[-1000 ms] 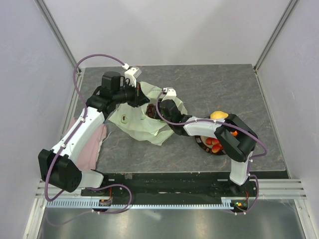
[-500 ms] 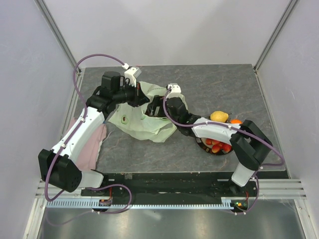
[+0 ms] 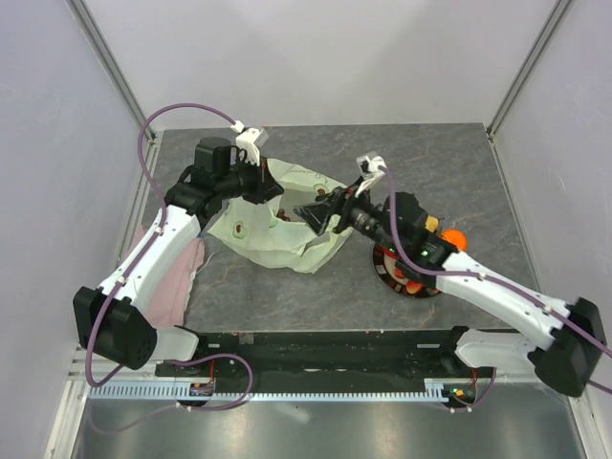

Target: Place the fruits into the plastic bag

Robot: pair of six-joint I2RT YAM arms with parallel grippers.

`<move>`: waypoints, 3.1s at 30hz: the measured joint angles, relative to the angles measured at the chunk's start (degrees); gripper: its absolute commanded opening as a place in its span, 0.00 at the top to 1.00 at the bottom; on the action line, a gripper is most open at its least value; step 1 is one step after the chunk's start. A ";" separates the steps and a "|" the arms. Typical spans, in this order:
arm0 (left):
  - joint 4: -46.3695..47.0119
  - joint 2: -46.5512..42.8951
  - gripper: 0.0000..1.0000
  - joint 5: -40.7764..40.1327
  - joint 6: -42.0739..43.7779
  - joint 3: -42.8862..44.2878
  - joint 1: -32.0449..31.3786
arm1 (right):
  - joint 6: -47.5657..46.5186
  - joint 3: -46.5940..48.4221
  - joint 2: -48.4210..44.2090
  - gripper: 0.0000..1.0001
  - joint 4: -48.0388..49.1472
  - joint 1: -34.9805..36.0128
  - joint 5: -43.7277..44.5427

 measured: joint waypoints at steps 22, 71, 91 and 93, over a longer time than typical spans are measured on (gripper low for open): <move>0.02 -0.61 0.98 0.44 -0.26 0.00 0.00 | 0.87 -0.79 -10.12 0.18 -51.04 -41.38 21.18; 0.02 -1.36 0.98 0.59 -0.35 0.00 0.00 | -6.80 -14.67 -5.66 0.77 -35.21 -52.92 -0.57; 0.02 -1.36 0.98 1.01 -0.33 0.00 0.00 | -9.16 -14.64 -11.41 1.00 -39.78 -52.96 -3.37; 0.02 -1.36 0.98 1.33 -0.35 0.00 0.00 | -9.33 -14.60 -12.41 1.00 -40.87 -52.96 -3.69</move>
